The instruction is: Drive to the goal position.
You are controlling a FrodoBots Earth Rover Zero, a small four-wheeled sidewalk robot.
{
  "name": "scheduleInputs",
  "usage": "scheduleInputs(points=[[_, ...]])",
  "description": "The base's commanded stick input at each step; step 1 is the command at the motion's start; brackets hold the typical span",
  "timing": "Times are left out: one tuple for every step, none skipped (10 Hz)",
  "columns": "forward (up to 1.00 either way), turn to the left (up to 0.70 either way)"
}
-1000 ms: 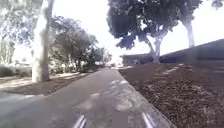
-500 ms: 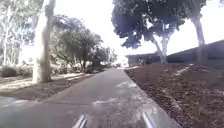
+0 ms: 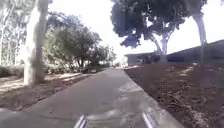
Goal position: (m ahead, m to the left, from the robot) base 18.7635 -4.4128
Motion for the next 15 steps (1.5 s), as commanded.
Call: scheduleInputs(points=[[1.0, 0.0], [1.0, 0.0], [1.0, 0.0], [1.0, 0.0], [1.0, 0.0], [1.0, 0.0], [1.0, -0.13], [1.0, -0.29], [1.0, 0.0], [1.0, 0.0], [1.0, 0.0], [1.0, 0.0], [1.0, 0.0], [1.0, 0.0], [1.0, 0.0]])
